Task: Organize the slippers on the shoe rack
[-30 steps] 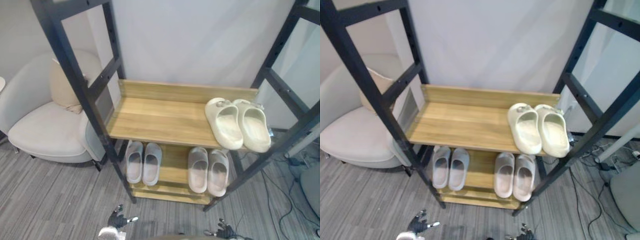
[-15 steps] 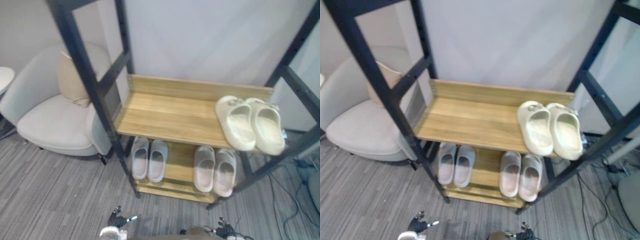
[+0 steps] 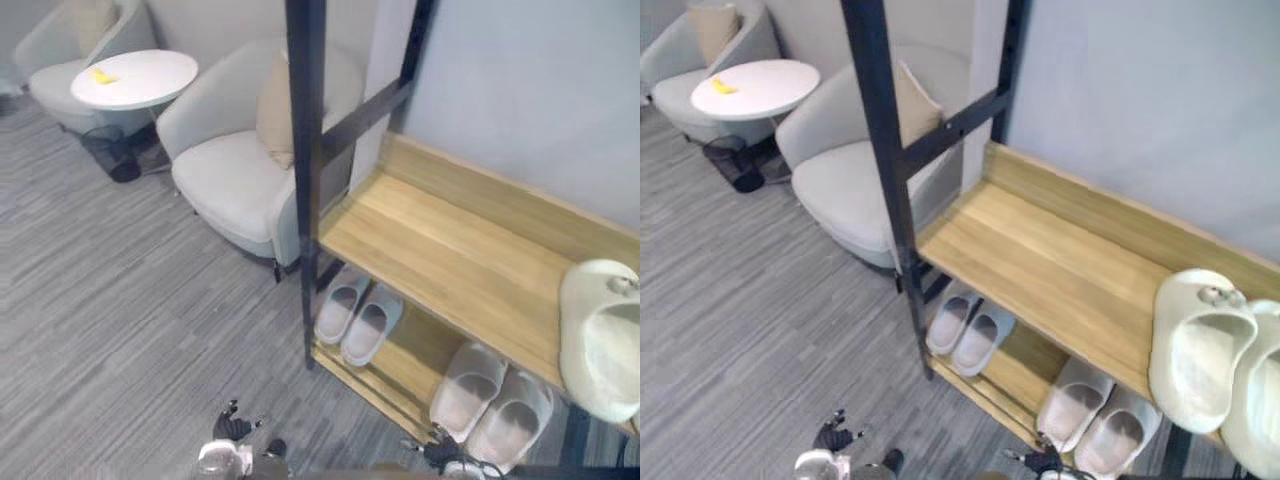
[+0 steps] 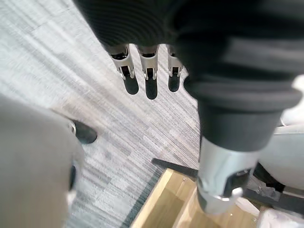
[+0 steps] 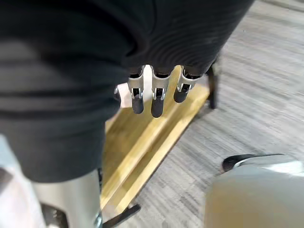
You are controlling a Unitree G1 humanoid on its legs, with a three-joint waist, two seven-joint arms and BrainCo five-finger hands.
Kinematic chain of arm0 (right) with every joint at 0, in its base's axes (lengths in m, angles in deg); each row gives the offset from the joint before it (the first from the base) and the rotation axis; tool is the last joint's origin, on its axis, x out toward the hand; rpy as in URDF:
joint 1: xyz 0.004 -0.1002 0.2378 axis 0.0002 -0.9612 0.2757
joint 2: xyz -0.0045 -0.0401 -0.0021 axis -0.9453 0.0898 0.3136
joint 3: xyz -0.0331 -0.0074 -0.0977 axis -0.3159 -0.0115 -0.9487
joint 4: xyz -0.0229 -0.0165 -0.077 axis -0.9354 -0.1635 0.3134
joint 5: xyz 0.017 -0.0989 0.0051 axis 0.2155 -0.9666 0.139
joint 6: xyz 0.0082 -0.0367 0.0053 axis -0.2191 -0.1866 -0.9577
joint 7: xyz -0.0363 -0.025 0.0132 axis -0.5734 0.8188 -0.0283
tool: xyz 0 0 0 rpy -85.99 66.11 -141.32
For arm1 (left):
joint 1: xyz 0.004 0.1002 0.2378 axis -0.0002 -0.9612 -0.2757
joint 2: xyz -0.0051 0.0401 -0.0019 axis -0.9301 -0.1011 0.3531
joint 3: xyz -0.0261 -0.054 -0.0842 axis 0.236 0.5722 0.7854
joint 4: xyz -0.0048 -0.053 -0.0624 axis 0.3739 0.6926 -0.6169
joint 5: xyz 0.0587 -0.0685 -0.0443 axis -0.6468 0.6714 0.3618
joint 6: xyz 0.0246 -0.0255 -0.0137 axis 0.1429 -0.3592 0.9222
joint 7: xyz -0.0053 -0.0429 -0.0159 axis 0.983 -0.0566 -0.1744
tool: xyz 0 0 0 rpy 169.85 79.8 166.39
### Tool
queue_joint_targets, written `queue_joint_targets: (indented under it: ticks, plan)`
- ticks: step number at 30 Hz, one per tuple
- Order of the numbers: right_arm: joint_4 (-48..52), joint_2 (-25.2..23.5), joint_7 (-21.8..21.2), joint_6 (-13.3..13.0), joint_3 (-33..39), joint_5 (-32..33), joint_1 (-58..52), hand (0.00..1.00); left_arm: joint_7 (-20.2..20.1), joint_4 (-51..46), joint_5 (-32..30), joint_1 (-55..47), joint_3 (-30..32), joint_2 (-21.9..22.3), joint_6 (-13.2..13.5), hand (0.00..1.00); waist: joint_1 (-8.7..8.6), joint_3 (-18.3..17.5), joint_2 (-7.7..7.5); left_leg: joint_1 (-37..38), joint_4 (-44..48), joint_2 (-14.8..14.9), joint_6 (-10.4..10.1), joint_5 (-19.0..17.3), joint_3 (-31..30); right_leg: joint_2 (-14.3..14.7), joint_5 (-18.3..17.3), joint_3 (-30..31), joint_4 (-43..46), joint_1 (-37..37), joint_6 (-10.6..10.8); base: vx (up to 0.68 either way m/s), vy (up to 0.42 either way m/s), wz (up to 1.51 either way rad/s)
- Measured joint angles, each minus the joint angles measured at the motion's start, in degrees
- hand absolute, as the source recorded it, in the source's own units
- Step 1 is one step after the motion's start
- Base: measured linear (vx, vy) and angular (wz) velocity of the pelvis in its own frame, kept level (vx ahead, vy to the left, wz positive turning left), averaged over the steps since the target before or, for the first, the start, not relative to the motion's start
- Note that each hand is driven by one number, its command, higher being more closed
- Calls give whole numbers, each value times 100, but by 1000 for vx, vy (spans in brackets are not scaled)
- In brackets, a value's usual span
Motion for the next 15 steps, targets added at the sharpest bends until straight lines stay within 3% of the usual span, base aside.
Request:
queue_joint_targets:
  ticks: [2, 3, 4, 5, 6, 7, 8, 9, 10, 11, 12, 15]
  plan:
    - [102, -75, -1, -5, -137, 8, 57, 0, 2, -3, 2, 61, -26, 86, -2, 0, -17, 54, 42, -182, 2, 10, 51, 264, 261, -1, 0, -246, -7, -20, -46, -102, -18, 75]
    - [129, -185, -2, -8, -137, 9, 70, 0, 2, -6, 2, 93, -45, 104, -1, 0, -50, 97, 12, -253, -50, 68, 181, 331, 704, -115, 39, -462, -44, -34, -117, -179, 33, 89]
    - [153, -210, 9, -30, -116, 1, 103, 0, -2, -8, -6, 166, -61, 191, -1, 0, -83, 103, 63, -450, 509, 240, 406, 74, 2009, -152, 62, -720, -56, -96, -150, -189, 34, 75]
    - [153, -209, 18, -33, -109, 1, 113, 0, -3, -9, -8, 170, -60, 212, -4, 0, -91, 105, 72, -502, 745, 294, 478, -35, 2365, -168, 62, -779, -40, -99, -149, -180, 61, 87]
    - [152, -204, 31, -34, -112, 0, 118, 0, -8, -8, -112, 169, -150, 211, -5, 0, -106, 102, 88, -591, 1588, 565, 723, -505, 3621, -242, 62, -1056, 32, -81, -149, -124, 51, 97]
    - [153, -206, 37, -41, -113, 1, 113, 0, -6, 1, -139, 154, -260, 174, -5, 0, -163, 92, 102, -505, 2039, 799, 843, -833, 4358, -306, 63, -1364, 40, -2, -147, -109, 77, 102]
    - [153, -204, 41, -49, -110, 3, 114, 0, -3, 8, -156, 154, -283, 169, -7, 0, -190, 89, 117, -482, 2113, 862, 877, -904, 4524, -314, 59, -1457, 39, 9, -137, -114, 125, 109]
    - [154, -170, 47, -59, -105, 13, 124, 0, -1, 40, -172, 159, -347, 162, -7, 0, -223, 31, 253, -445, 1992, 1005, 755, -1097, 4874, -289, 7, -1664, 109, 19, -22, -81, 186, 105]
    - [67, -172, 55, -44, -81, 42, 211, 0, -2, 116, -201, 178, -445, 94, -9, 0, -223, 112, 147, -328, 1592, 743, 714, -1074, 4797, -324, -74, -1610, 135, 8, 112, -63, 160, 99]
    - [37, -195, 53, -40, -83, 50, 211, 0, 0, 130, -211, 186, -468, 59, -12, 0, -215, 134, 144, -261, 1389, 635, 747, -1002, 4750, -335, -73, -1565, 88, 4, 102, -66, 153, 91]
    - [-70, -255, 44, -38, -81, 56, 190, 0, 1, 123, -223, 166, -518, -36, -19, 0, -230, 42, 10, -84, 763, 264, 848, -658, 4557, -400, -36, -1400, -138, 92, 59, -53, 57, 62]
    - [-125, -239, 35, -36, -51, 99, 150, 0, 12, 131, -223, 132, -600, -82, -18, 0, -258, -12, 11, 156, 115, -100, 962, -339, 4252, -452, 98, -1317, -375, 294, 99, -19, 100, 84]
